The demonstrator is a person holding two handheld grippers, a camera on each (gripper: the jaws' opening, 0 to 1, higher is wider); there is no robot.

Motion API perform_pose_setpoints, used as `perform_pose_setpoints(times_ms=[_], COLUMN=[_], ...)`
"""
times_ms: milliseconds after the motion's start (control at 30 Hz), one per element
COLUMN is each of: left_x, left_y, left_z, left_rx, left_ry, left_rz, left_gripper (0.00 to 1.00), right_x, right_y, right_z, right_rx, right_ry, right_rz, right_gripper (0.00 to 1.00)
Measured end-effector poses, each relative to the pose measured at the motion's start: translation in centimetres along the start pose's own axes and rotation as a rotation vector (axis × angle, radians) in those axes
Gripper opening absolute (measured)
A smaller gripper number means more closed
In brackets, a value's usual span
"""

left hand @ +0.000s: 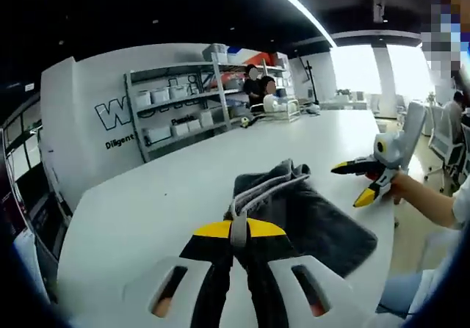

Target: Open the folded towel by lifting each exposed corner and separating the folded layers until the towel lies flat within the target outline without major curled edges

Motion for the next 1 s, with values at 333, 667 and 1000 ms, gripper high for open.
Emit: perform_pose_setpoints(times_ms=[333,667,1000], left_x=[-2.0,-3.3,-4.3], left_y=[1.7,4.4,7.9], left_z=[-0.6,-1.1,-0.8], left_rx=[-0.034,-0.145,-0.289], left_ry=[-0.109,-0.208,-0.227], left_rz=[0.079,0.257,0.287], left_gripper=[0.05,0.05,0.04], right_x=[0.1,0.3,0.3], right_y=[0.1,0.1,0.1], right_z=[-0.1,-0.2,-0.2], right_rx=[0.001,-0.001,-0.002], right_ry=[0.006,0.012,0.017], right_rz=[0.000,0.003,0.002], right_gripper=[0.87,0.86,0.86])
Point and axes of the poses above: the point that each gripper's makers call its tool centre point, and the gripper's own axes: z roughly forward along the fingers, x roughly to its right, y roughly out of its underside, the point moved 6 cm from there along -z, roughly backward along the fingers, and after that the axes turned 2 degrees about -y, right-handed, at the moved point
